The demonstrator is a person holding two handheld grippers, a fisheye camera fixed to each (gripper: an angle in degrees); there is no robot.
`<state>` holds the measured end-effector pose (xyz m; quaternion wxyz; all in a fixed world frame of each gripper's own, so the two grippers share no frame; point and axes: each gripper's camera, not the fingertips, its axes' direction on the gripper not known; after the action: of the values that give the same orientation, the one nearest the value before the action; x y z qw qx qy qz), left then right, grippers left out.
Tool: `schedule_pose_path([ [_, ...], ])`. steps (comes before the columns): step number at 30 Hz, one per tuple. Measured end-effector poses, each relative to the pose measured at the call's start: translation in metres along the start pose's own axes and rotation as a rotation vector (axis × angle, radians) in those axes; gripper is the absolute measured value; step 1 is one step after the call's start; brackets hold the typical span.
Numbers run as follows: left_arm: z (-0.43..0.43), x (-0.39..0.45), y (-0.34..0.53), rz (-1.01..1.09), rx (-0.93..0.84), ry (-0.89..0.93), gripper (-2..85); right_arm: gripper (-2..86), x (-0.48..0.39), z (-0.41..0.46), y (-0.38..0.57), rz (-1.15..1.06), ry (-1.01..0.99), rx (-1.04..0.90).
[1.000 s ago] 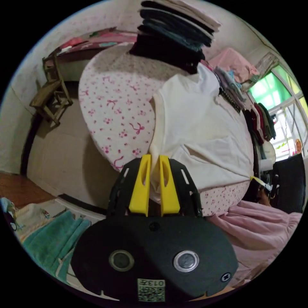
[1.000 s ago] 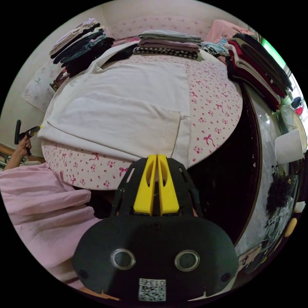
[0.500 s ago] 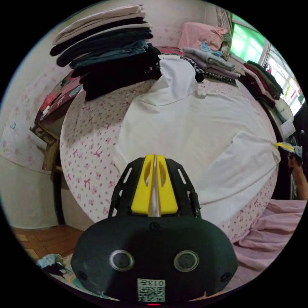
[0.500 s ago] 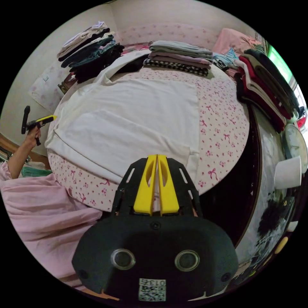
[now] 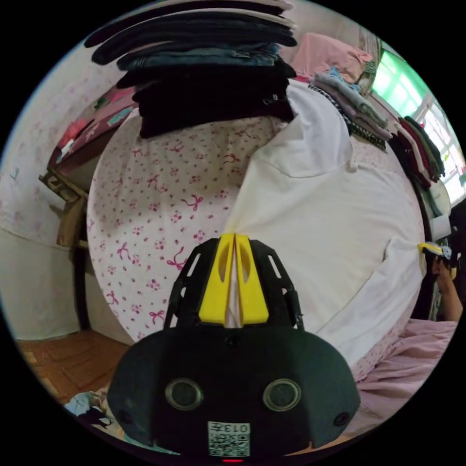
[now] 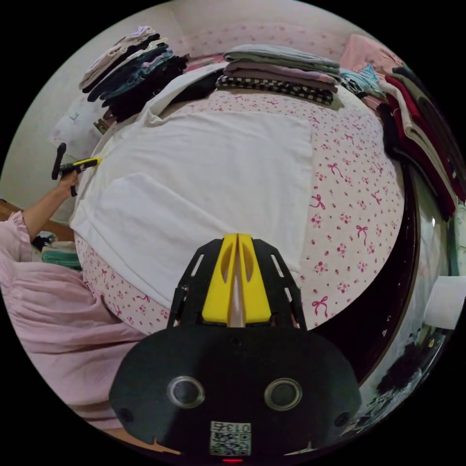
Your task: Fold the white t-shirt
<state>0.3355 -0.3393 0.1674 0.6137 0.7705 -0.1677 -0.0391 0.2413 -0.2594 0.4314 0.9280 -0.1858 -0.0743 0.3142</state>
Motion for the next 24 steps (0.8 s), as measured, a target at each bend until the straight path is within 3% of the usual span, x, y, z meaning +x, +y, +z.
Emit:
schedule_pose_path([
  [5, -0.025, 0.004, -0.016, 0.000, 0.130, 0.002, 3.3, 0.4, 0.018, -0.004, -0.017, -0.027, -0.051, 0.076],
  [13, 0.029, 0.050, -0.073, 0.115, 0.001, -0.004, 0.7, 0.4, 0.018, 0.055, -0.114, -0.146, 0.046, 0.063],
  [18, 0.037, 0.030, -0.088, 0.066, 0.013, -0.019, 0.0, 0.4, 0.041, 0.107, -0.162, -0.143, 0.069, 0.033],
  [24, 0.036, 0.002, -0.094, 0.003, -0.011, -0.005, 1.0, 1.6, 0.093, 0.106, -0.168, -0.038, 0.067, 0.038],
])
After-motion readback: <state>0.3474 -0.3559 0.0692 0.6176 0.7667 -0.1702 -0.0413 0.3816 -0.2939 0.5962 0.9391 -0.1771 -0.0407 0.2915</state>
